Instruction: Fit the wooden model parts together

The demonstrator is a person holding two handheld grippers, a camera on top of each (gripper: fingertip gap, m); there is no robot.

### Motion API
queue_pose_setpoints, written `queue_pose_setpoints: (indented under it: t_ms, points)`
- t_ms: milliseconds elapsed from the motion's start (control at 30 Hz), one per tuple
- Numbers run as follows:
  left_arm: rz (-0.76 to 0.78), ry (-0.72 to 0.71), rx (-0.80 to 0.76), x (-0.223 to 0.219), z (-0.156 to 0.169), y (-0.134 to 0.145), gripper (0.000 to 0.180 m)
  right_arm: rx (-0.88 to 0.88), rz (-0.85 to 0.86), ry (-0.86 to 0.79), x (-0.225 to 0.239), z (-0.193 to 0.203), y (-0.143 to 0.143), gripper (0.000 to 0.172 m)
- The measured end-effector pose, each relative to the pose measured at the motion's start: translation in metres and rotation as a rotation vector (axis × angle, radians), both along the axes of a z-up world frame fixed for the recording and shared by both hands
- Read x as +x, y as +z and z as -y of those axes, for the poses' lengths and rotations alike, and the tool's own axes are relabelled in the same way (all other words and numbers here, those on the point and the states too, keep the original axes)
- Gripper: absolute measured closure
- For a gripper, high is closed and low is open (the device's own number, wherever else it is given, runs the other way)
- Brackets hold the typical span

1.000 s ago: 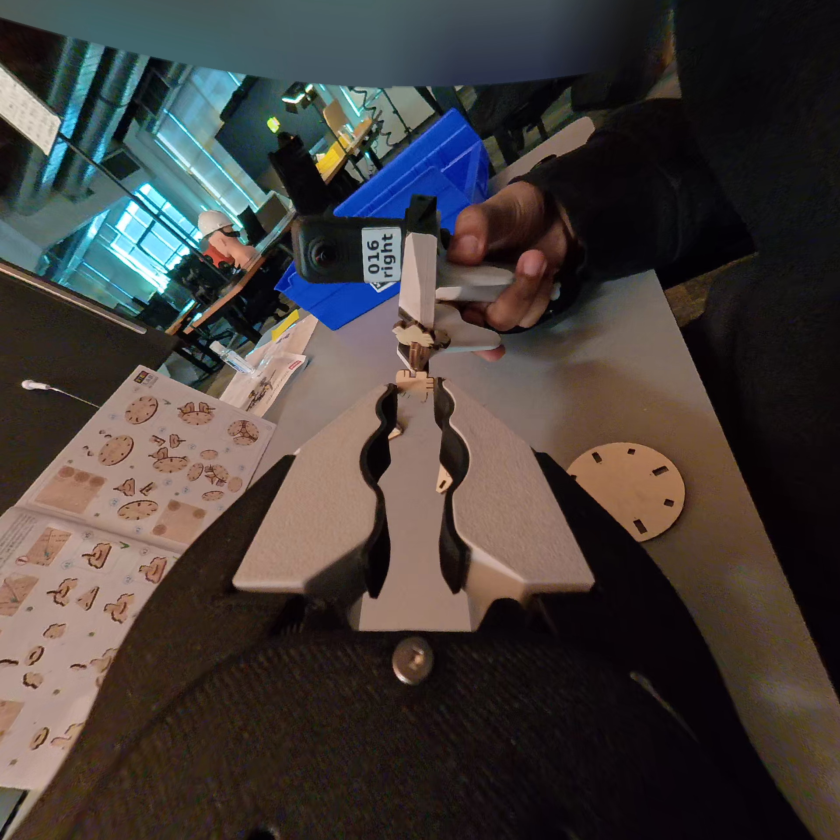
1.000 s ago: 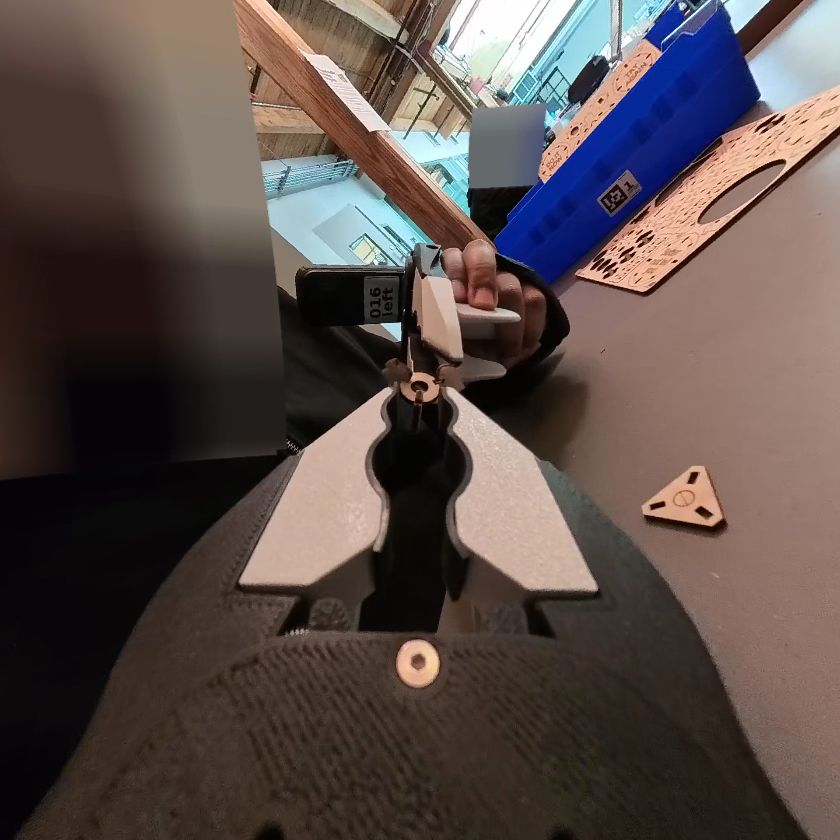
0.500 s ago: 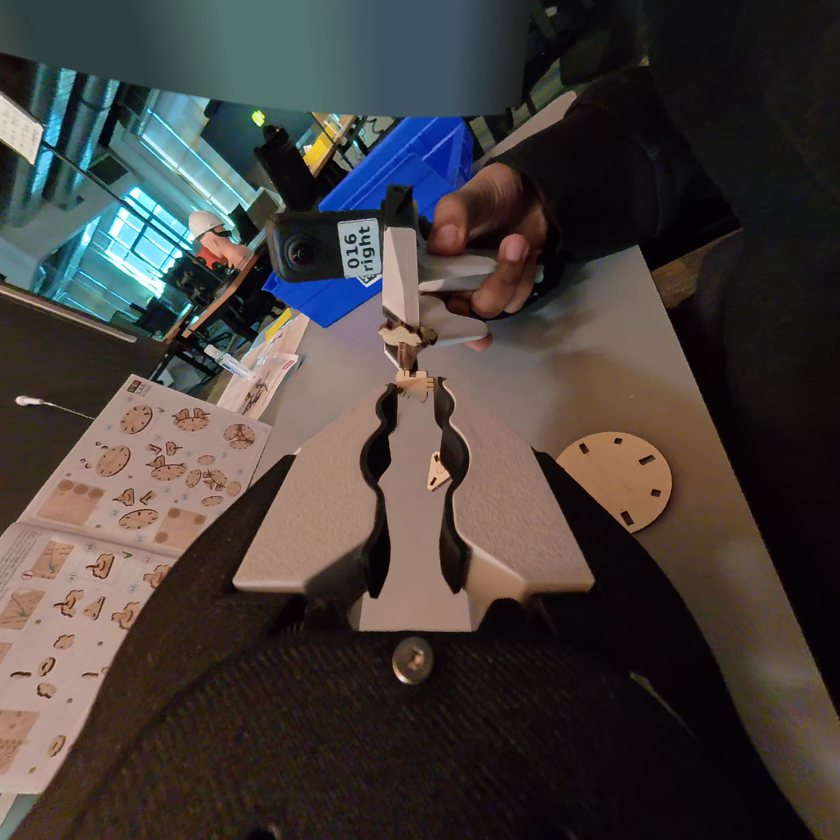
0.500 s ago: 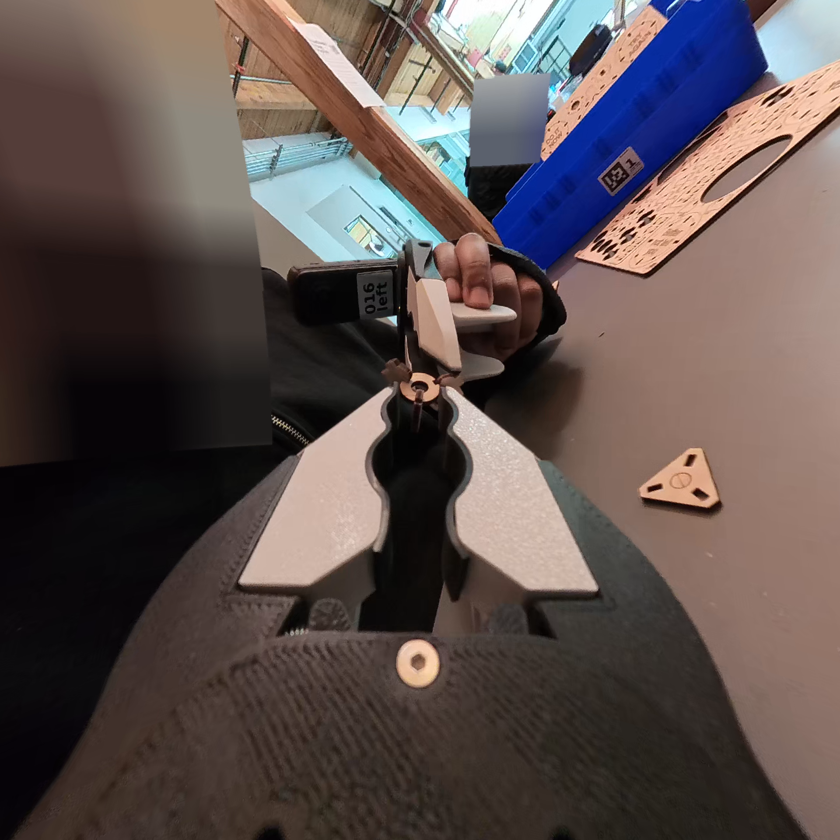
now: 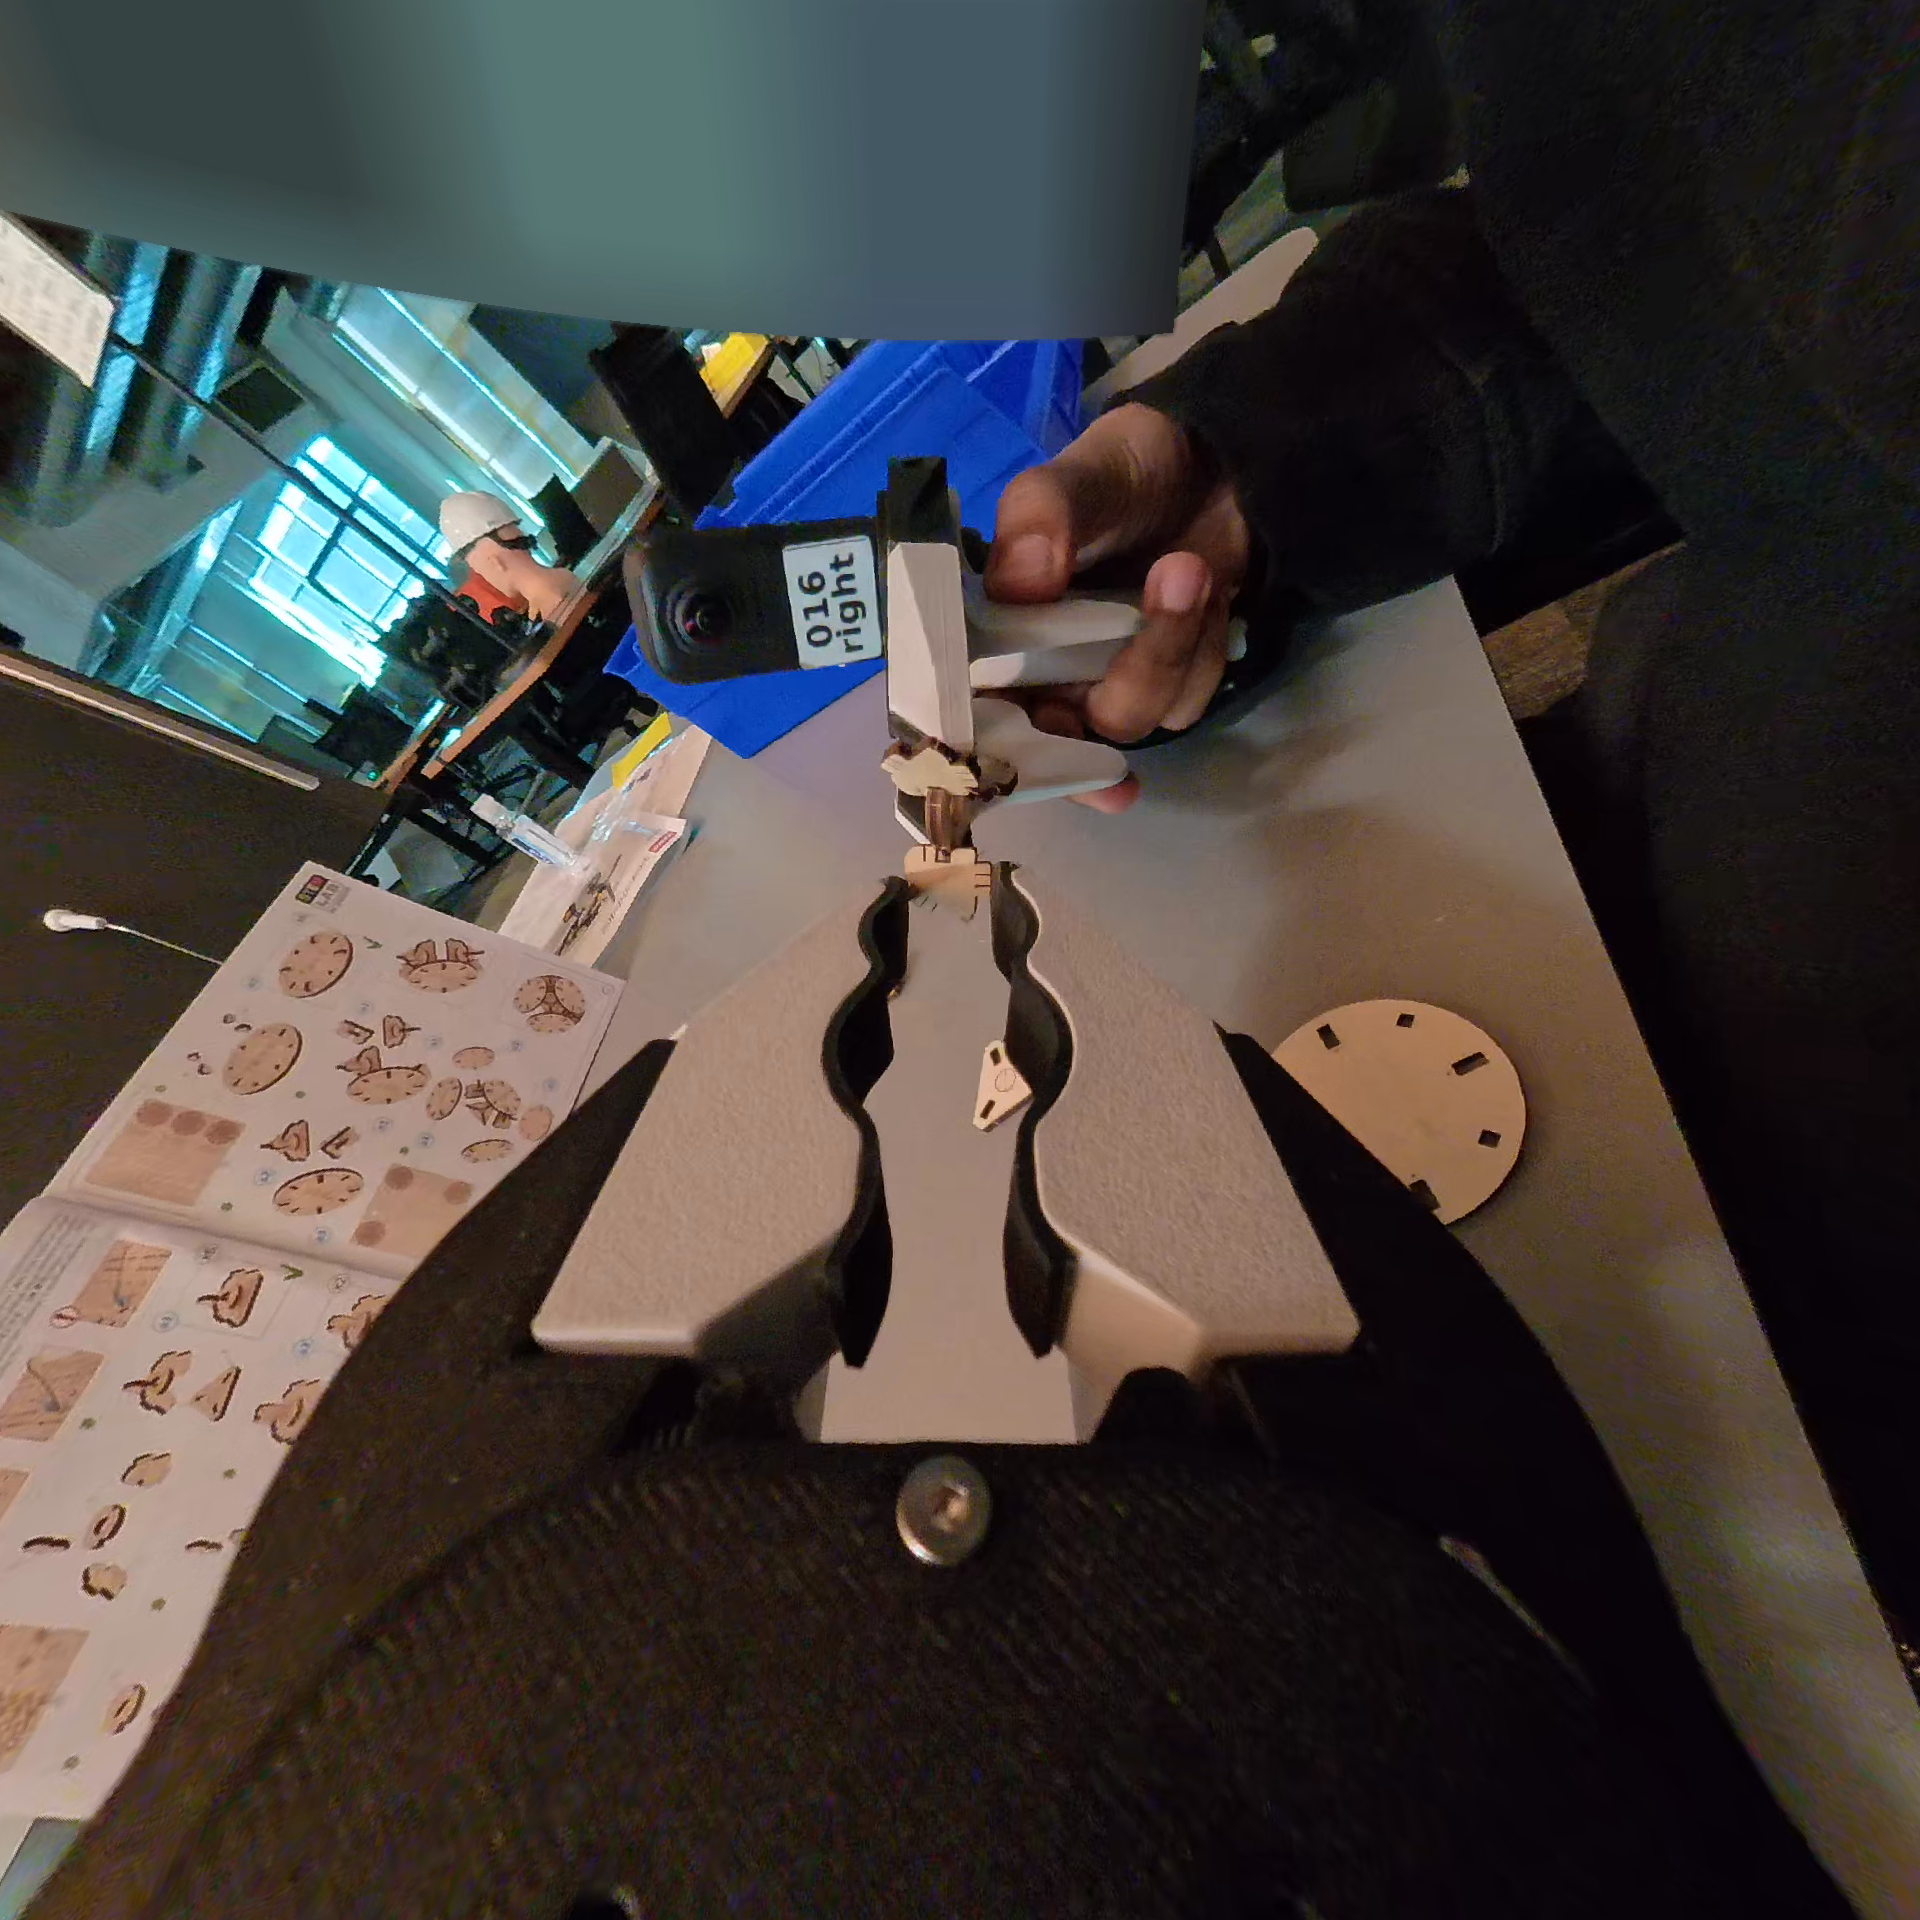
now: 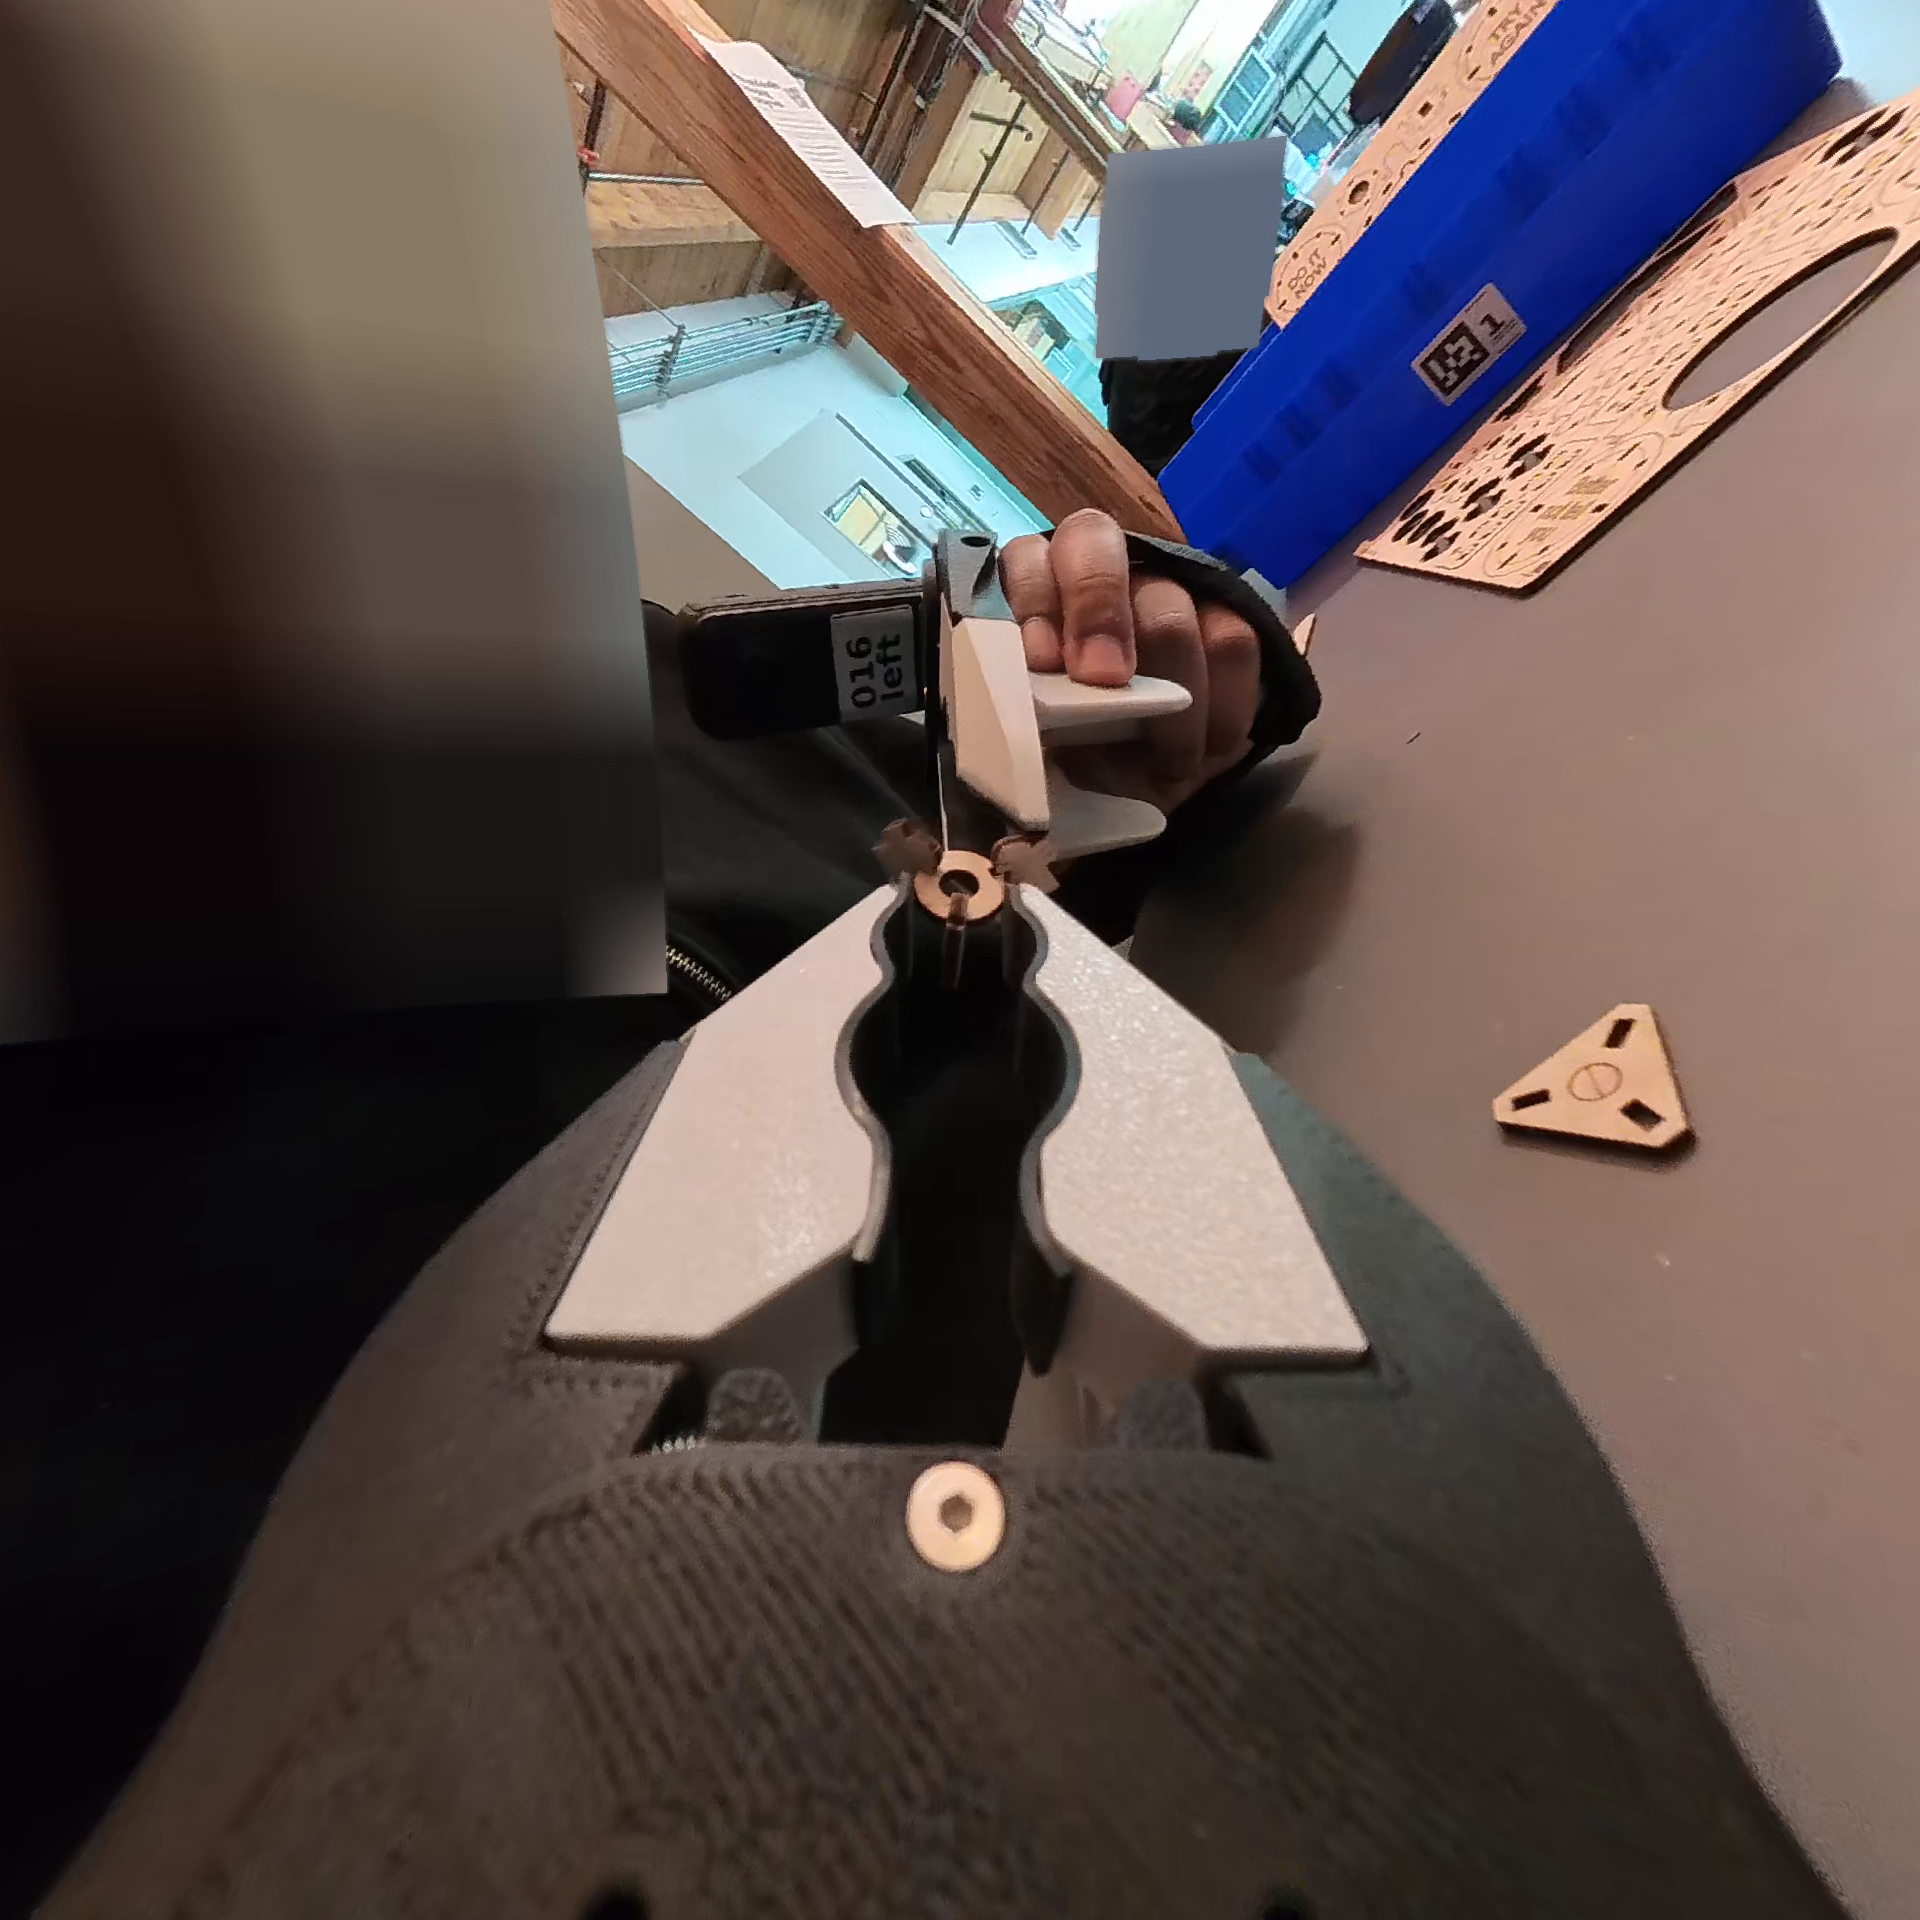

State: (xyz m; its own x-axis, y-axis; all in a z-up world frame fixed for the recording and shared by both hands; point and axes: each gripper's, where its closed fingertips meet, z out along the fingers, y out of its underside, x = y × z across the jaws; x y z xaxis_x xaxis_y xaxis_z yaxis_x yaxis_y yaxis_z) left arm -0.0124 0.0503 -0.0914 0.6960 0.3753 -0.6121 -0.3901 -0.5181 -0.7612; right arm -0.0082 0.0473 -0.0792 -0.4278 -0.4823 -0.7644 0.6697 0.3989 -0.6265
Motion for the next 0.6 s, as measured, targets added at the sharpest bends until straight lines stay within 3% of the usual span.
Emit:
queue_pose_setpoints:
  t_ms: [600]
  points:
    - [0.007, -0.021, -0.012, 0.0038, -0.0038, -0.0026, 0.166, -0.007, -0.017, 0.03, 0.0099, -0.0057, -0.0006, 0.157]
